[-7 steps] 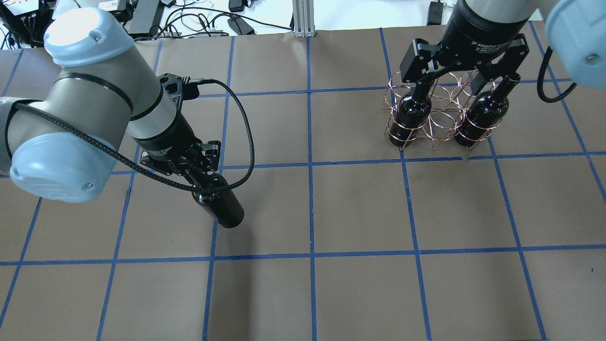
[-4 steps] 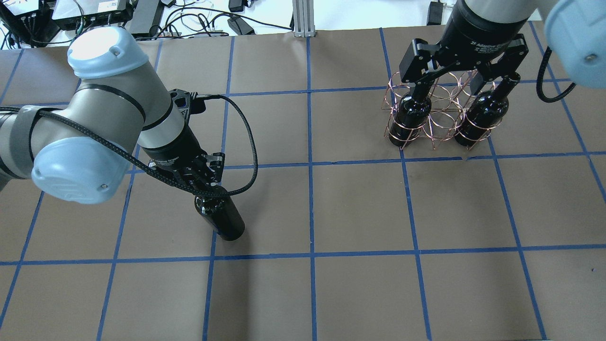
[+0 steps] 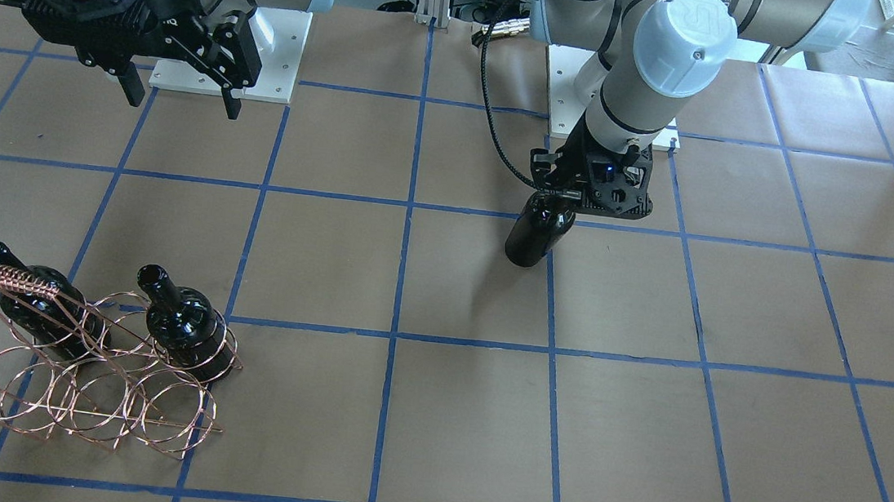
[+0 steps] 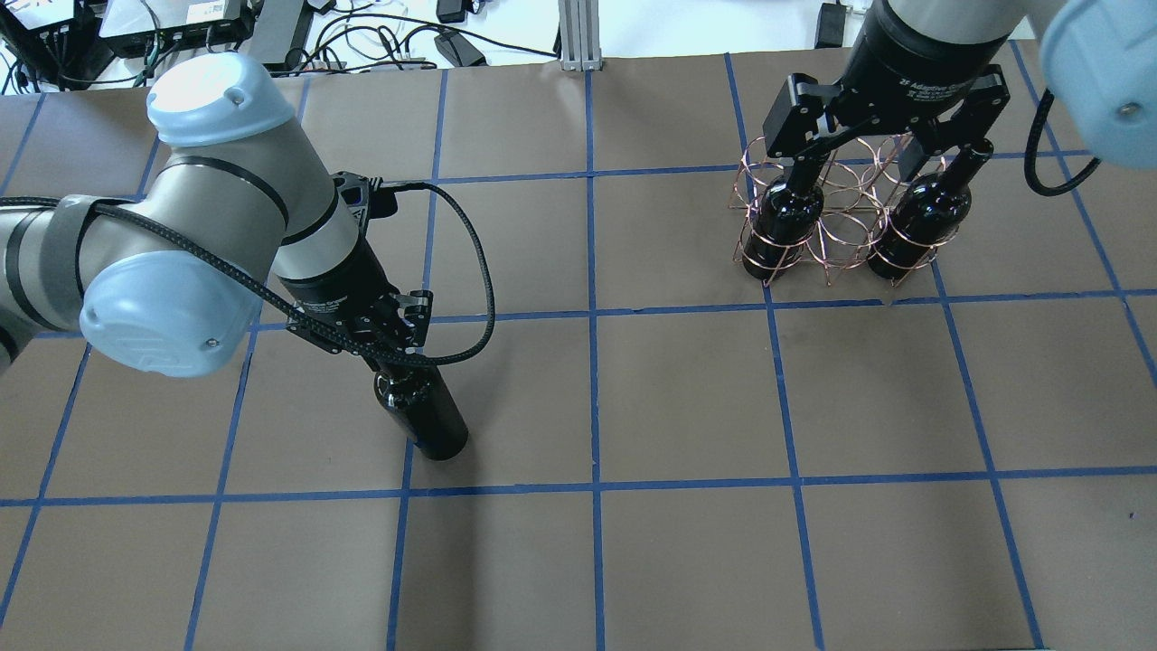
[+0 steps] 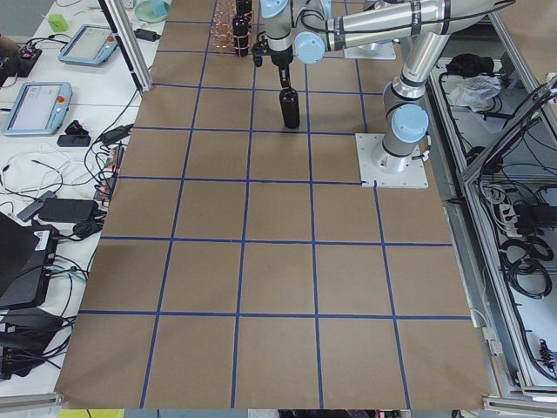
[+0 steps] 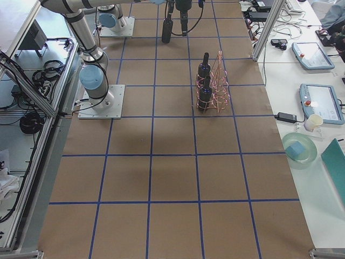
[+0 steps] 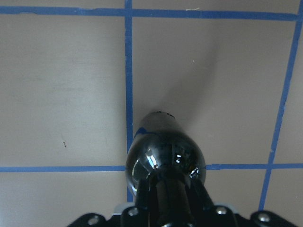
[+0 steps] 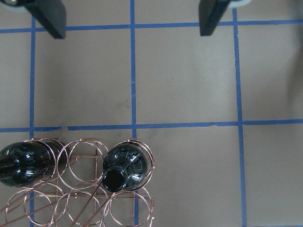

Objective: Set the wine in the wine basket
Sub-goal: 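Carry the bottle toward the table center and stand it upright, then open the left gripper and retract it while the right arm moves toward the bottle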

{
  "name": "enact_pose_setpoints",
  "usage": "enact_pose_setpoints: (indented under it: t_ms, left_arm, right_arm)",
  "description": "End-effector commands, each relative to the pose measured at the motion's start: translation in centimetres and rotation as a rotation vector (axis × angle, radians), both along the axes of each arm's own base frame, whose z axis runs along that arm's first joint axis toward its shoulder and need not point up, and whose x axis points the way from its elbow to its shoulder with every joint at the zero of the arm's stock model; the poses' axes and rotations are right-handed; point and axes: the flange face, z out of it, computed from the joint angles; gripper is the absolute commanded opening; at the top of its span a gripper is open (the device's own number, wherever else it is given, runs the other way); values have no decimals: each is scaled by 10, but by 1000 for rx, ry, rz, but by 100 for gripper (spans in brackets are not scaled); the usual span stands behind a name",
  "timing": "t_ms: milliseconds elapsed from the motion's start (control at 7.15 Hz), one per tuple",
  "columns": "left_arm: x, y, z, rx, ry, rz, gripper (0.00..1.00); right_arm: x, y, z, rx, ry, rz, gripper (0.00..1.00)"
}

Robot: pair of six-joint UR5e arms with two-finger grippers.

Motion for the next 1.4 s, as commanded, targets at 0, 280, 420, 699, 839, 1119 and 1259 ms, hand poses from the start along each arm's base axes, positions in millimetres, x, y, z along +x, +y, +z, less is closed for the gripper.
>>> enact_pose_setpoints:
  t_ms: [0, 280, 420, 699, 839, 1119, 1259]
  left_arm:
    - [0, -3, 19, -43, 4, 14, 100]
    - [-1, -15, 84, -88, 9, 26, 100]
    - [14, -20, 126, -91, -11, 40, 100]
    - [101, -43, 156, -99, -70, 105, 100]
    - [144, -45, 159, -103, -70, 130, 100]
    - [206, -50, 157, -115, -67, 138, 100]
    - [217, -43, 163, -121, -83, 53, 100]
  right_arm:
    - [1, 0, -1, 3, -11, -5, 100]
    - [2, 1, -1, 4, -12, -8, 100]
    - [5, 1, 0, 2, -17, -15, 100]
    - [26, -8, 2, -8, -25, -71, 100]
    - [75, -9, -1, -1, -37, -132, 100]
    - [202, 7, -28, -9, -55, -213, 100]
    - [250, 28, -42, -10, -68, -268, 100]
